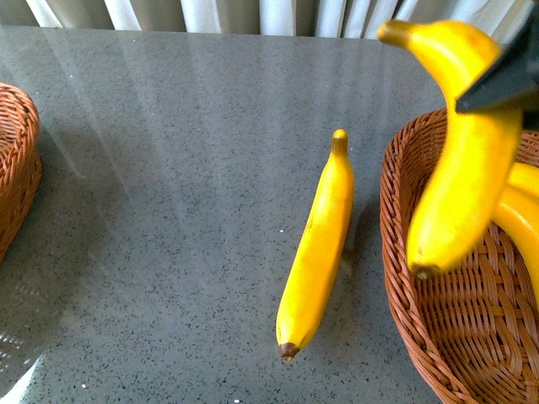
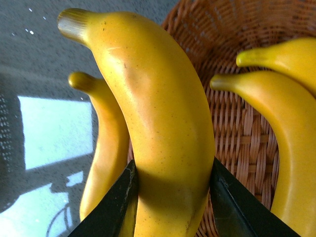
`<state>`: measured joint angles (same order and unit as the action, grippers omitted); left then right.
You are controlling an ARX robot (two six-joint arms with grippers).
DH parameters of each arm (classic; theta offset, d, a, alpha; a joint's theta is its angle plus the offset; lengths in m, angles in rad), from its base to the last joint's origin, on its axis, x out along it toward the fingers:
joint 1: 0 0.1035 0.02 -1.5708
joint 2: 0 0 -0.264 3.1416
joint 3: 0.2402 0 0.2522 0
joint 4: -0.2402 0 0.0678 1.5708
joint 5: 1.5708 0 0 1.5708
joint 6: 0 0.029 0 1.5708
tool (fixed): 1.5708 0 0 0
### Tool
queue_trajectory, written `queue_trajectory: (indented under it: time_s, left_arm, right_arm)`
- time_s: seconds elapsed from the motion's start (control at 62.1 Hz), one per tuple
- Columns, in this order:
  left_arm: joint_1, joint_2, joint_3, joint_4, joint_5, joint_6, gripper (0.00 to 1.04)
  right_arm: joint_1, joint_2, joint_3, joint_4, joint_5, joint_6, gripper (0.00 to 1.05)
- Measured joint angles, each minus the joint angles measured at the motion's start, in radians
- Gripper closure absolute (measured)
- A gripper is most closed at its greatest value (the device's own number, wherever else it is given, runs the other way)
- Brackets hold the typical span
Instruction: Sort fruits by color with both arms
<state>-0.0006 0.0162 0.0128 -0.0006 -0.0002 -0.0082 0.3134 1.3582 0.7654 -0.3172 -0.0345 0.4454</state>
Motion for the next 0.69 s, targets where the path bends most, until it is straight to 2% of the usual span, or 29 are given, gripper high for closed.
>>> queue_trajectory:
  time_s: [0.306,0.483,0.693]
  left_arm:
    - [0.000,0.000,0.000,0.000,0.000,0.000,0.09]
    - [0.000,0.000,0.000,0.000,0.000,0.000,0.09]
    - [0.000,0.000,0.000,0.000,0.000,0.000,0.09]
  right_arm:
    - [-0.107,0.089,-0.046,0.067,0.006,-0.080,0.73]
    - [-0.116,0.145,-0.056,0.090,0.012,-0.116,0.72]
    - [-0.118,0.175,-0.055,0.106,0.013,-0.148,0.41]
